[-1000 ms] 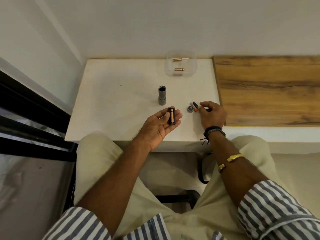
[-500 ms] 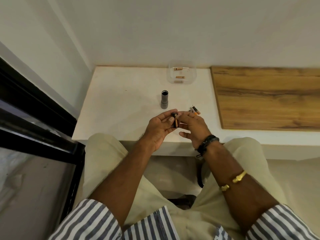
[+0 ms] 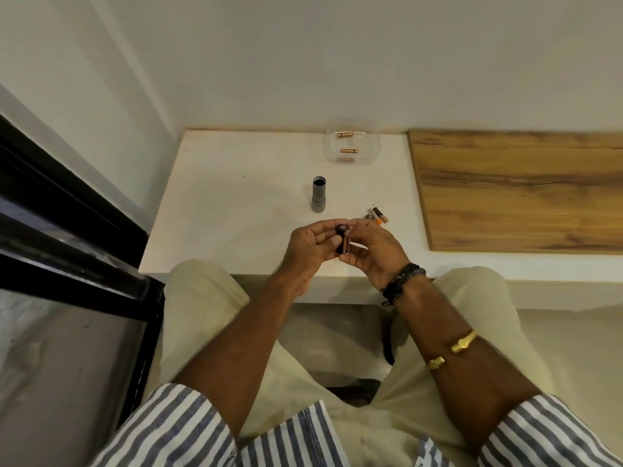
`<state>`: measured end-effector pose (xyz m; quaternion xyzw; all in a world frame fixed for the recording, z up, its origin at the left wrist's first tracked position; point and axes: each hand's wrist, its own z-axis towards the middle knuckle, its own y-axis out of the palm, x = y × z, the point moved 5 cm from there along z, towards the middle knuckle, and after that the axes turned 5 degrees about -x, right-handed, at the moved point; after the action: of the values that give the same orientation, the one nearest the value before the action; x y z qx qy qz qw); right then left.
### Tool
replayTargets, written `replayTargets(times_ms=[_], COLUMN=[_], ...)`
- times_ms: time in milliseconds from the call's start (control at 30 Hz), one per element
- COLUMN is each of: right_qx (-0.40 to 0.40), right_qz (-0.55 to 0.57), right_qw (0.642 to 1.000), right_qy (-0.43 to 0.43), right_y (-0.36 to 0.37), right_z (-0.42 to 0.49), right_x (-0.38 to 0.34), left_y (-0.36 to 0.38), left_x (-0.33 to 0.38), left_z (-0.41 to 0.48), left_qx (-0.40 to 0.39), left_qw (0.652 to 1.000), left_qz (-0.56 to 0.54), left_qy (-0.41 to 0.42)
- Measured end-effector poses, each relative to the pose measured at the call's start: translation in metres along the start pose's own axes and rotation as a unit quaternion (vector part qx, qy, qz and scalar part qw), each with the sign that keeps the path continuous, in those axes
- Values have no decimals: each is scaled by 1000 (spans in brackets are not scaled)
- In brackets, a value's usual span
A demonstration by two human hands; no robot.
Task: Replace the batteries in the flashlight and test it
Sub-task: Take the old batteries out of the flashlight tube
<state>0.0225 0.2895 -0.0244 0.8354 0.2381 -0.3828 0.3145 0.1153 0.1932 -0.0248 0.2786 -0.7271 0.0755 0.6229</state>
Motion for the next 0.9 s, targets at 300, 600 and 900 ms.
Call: replayTargets(times_ms=[300, 600, 900], right_qx=[36, 85, 145], right_qz=[37, -39, -172], right_qw=[999, 995, 962], right_qy=[14, -42, -155], right_y=[1, -6, -15], right_z=[4, 3, 3], right_x=[2, -3, -16], left_y=[6, -3, -10], left_x=[-2, -10, -18], left_z=[3, 8, 11], left_qx=[12, 61, 94], left_qw=[998, 998, 992], left_qz=[45, 3, -80], left_qy=[35, 4, -34])
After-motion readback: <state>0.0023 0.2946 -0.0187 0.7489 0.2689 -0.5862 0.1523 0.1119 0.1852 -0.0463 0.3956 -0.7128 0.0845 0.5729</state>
